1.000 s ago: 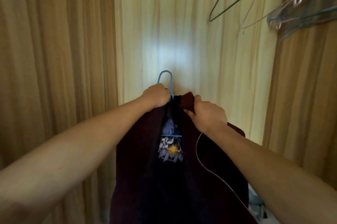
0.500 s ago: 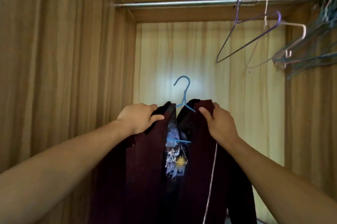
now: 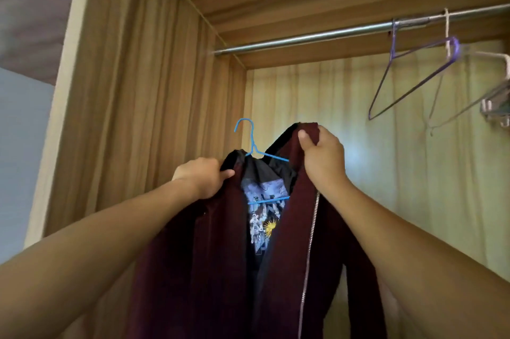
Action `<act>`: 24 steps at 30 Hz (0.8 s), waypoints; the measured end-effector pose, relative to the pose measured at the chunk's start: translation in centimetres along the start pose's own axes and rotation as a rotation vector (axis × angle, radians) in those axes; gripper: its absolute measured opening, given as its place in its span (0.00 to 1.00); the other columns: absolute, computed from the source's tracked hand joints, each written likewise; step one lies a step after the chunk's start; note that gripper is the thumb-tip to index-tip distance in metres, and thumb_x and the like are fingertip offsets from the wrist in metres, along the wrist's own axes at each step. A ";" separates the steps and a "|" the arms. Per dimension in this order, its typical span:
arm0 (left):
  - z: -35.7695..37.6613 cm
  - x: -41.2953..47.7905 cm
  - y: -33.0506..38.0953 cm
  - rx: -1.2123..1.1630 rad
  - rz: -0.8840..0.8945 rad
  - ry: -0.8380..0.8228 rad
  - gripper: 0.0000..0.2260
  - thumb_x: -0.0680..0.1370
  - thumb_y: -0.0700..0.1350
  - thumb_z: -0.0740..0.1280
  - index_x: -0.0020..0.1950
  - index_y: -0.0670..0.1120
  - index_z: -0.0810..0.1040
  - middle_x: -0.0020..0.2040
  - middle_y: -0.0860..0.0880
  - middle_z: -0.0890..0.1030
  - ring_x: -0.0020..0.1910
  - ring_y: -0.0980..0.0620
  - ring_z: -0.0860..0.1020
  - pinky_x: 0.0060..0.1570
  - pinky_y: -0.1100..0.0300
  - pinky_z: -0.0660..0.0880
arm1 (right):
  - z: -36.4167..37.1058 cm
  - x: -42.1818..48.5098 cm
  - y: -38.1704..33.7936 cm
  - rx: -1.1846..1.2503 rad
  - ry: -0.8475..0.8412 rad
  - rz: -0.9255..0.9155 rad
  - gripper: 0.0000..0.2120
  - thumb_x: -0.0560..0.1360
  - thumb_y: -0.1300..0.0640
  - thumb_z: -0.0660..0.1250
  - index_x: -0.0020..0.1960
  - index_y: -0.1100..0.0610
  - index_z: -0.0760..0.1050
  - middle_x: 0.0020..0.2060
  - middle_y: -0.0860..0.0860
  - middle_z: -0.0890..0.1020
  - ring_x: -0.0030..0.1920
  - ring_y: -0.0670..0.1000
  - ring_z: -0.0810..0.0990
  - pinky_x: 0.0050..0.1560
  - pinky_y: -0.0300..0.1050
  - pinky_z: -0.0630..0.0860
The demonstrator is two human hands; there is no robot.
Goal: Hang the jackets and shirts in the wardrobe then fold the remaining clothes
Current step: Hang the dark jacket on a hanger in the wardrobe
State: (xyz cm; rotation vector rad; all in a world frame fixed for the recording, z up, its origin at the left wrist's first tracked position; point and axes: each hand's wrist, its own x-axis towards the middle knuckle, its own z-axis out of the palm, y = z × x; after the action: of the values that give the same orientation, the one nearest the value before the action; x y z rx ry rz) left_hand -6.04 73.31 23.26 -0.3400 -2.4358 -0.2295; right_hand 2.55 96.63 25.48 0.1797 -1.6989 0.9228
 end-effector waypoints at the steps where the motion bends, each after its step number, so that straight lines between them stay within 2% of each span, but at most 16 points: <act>1: -0.8 0.2 -0.1 -0.013 -0.007 0.050 0.25 0.81 0.66 0.55 0.65 0.50 0.77 0.59 0.44 0.81 0.59 0.40 0.80 0.51 0.51 0.73 | 0.8 -0.5 0.5 -0.048 -0.093 -0.019 0.17 0.80 0.47 0.65 0.59 0.58 0.80 0.56 0.55 0.83 0.62 0.58 0.78 0.64 0.53 0.73; 2: -1.7 0.5 -0.2 -0.018 -0.017 0.091 0.25 0.81 0.66 0.56 0.64 0.49 0.78 0.59 0.44 0.81 0.58 0.40 0.80 0.50 0.51 0.73 | 1.5 -1.4 1.2 -0.099 -0.191 -0.021 0.18 0.80 0.47 0.66 0.60 0.60 0.79 0.61 0.56 0.81 0.71 0.57 0.72 0.68 0.51 0.69; 3: -2.8 0.8 -0.2 -0.015 -0.025 0.128 0.24 0.81 0.65 0.57 0.61 0.48 0.78 0.58 0.44 0.82 0.58 0.40 0.80 0.49 0.52 0.72 | 2.3 -2.4 1.9 -0.141 -0.273 -0.022 0.16 0.80 0.48 0.67 0.55 0.61 0.80 0.61 0.54 0.79 0.77 0.55 0.63 0.70 0.50 0.64; 5: -4.7 1.6 -0.1 0.010 -0.016 0.192 0.20 0.81 0.64 0.59 0.59 0.49 0.77 0.56 0.45 0.82 0.56 0.41 0.80 0.46 0.53 0.71 | 3.2 -3.8 3.2 -0.228 -0.369 -0.050 0.16 0.79 0.46 0.68 0.41 0.58 0.76 0.55 0.47 0.79 0.80 0.49 0.49 0.72 0.52 0.59; 6: -5.4 2.0 -0.1 0.031 -0.005 0.214 0.20 0.81 0.64 0.59 0.60 0.51 0.78 0.55 0.46 0.82 0.55 0.41 0.80 0.45 0.54 0.71 | 3.6 -3.9 3.8 -0.269 -0.387 -0.073 0.17 0.78 0.44 0.67 0.38 0.55 0.75 0.55 0.44 0.79 0.80 0.48 0.47 0.75 0.54 0.56; 8: -6.6 2.9 -0.2 0.067 0.000 0.224 0.19 0.81 0.64 0.59 0.62 0.54 0.78 0.54 0.48 0.82 0.55 0.43 0.80 0.45 0.54 0.70 | 4.5 -3.0 4.7 -0.327 -0.397 -0.097 0.16 0.78 0.42 0.66 0.37 0.49 0.75 0.60 0.43 0.77 0.80 0.50 0.46 0.77 0.60 0.52; 10: -7.3 3.9 -0.2 0.096 -0.010 0.220 0.19 0.81 0.64 0.60 0.60 0.53 0.78 0.54 0.47 0.82 0.55 0.42 0.80 0.45 0.54 0.70 | 5.7 -1.4 4.7 -0.358 -0.412 -0.066 0.16 0.79 0.42 0.64 0.39 0.51 0.76 0.62 0.46 0.75 0.80 0.55 0.48 0.76 0.65 0.53; 12: -8.0 5.2 0.1 0.125 -0.007 0.220 0.19 0.81 0.64 0.60 0.58 0.51 0.78 0.51 0.48 0.81 0.54 0.43 0.80 0.44 0.54 0.69 | 7.2 0.2 4.3 -0.261 -0.427 0.001 0.15 0.79 0.44 0.63 0.40 0.53 0.75 0.58 0.48 0.74 0.75 0.61 0.59 0.72 0.65 0.62; 14: -8.5 6.8 0.5 0.151 0.007 0.228 0.19 0.81 0.64 0.60 0.57 0.51 0.79 0.51 0.48 0.81 0.53 0.43 0.80 0.44 0.54 0.70 | 8.3 1.8 3.8 -0.164 -0.415 0.020 0.13 0.79 0.48 0.63 0.40 0.54 0.73 0.51 0.52 0.75 0.60 0.62 0.75 0.59 0.59 0.73; 15: -8.7 7.8 0.7 0.161 0.011 0.230 0.19 0.81 0.64 0.60 0.57 0.51 0.79 0.51 0.48 0.81 0.52 0.43 0.80 0.44 0.54 0.70 | 8.7 2.7 3.6 -0.115 -0.402 0.036 0.12 0.79 0.50 0.63 0.41 0.56 0.73 0.48 0.53 0.77 0.54 0.60 0.78 0.54 0.57 0.75; 17: -9.2 10.0 1.1 0.185 0.013 0.239 0.19 0.80 0.64 0.61 0.57 0.51 0.80 0.51 0.48 0.81 0.52 0.44 0.80 0.43 0.54 0.70 | 9.5 4.4 3.5 -0.008 -0.383 0.086 0.10 0.81 0.52 0.62 0.47 0.58 0.75 0.46 0.55 0.80 0.49 0.58 0.80 0.52 0.55 0.76; 20: -10.4 13.0 1.3 0.223 0.012 0.261 0.21 0.80 0.64 0.61 0.59 0.50 0.79 0.51 0.48 0.81 0.51 0.44 0.80 0.42 0.54 0.69 | 11.0 7.7 4.0 0.092 -0.403 0.175 0.14 0.82 0.50 0.62 0.61 0.59 0.75 0.56 0.55 0.81 0.57 0.56 0.80 0.62 0.55 0.76; 22: -11.3 14.9 1.5 0.247 0.017 0.278 0.21 0.79 0.64 0.62 0.60 0.49 0.79 0.52 0.48 0.80 0.53 0.43 0.80 0.43 0.53 0.70 | 12.3 10.1 4.2 0.122 -0.418 0.218 0.23 0.82 0.46 0.62 0.71 0.59 0.70 0.67 0.56 0.77 0.66 0.57 0.76 0.68 0.57 0.73; 24: -12.0 16.5 1.6 0.267 0.014 0.303 0.22 0.79 0.65 0.63 0.61 0.49 0.79 0.52 0.48 0.80 0.54 0.43 0.80 0.45 0.53 0.71 | 13.5 12.5 4.2 0.148 -0.410 0.239 0.29 0.81 0.43 0.62 0.76 0.56 0.65 0.73 0.55 0.72 0.71 0.58 0.73 0.71 0.57 0.70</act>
State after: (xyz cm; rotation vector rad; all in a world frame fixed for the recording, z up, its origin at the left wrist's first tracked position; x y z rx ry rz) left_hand -10.86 74.87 43.12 -0.1881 -2.1303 0.0497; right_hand -14.40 94.85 33.66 0.2842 -2.0604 1.2558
